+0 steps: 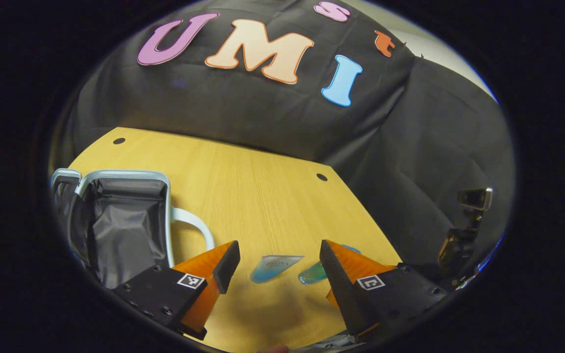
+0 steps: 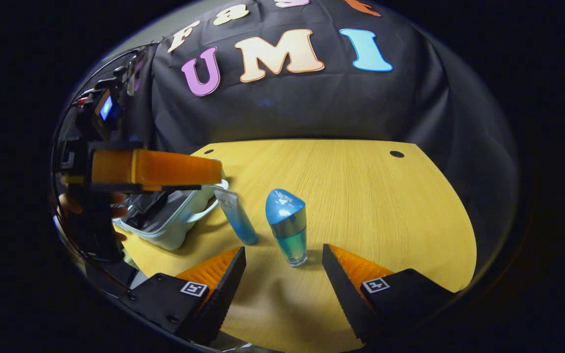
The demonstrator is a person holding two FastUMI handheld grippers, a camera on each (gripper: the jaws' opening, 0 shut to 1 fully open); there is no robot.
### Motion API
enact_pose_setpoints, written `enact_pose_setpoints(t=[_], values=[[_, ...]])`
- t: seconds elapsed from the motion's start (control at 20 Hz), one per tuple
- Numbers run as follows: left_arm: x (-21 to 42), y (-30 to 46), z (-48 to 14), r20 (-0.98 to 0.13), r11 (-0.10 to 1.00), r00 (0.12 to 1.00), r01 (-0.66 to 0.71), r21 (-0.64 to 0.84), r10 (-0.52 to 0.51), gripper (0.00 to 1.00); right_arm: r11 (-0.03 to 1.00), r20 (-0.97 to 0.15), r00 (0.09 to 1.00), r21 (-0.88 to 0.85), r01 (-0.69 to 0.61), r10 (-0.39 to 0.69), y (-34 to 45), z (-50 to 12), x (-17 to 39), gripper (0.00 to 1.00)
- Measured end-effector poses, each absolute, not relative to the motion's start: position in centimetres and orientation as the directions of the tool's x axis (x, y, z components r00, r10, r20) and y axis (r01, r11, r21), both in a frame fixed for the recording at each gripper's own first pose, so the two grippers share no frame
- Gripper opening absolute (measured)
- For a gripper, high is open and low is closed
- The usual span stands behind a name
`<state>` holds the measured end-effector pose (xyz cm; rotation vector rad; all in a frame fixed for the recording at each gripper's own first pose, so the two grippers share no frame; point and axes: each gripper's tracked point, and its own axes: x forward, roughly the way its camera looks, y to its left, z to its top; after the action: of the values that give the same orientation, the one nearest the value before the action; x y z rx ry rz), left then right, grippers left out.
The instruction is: First open the suitcase, pack the skin care products into it, and then close the suitcase.
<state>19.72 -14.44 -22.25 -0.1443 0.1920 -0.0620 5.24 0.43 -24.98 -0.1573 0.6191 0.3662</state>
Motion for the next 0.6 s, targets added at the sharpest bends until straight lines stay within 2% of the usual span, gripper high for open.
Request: enact_pose_setpoints(t=[0.45,0.55,0.6], values=[[23.9,-13.5,-29.7,-0.289,0.978,0.957,-0.022,-0.206,-0.040,0.94,0.920,-0.611,0.736,-0.034,-0.390,0.290,-0.5,-26.5,5.3,0.94],[24.4,-13.2,-30.5,-0.300,0.975,0.954,-0.039,-0.218,-0.029,0.92,0.920,-0.617,0.732,-0.034,-0.391,0.288,-0.7,-26.8,5.4,0.94],[24.6,-13.2,-30.7,-0.301,0.974,0.953,-0.043,-0.224,-0.027,0.83,0.921,-0.620,0.730,-0.031,-0.389,0.288,-0.9,-26.9,5.6,0.98]])
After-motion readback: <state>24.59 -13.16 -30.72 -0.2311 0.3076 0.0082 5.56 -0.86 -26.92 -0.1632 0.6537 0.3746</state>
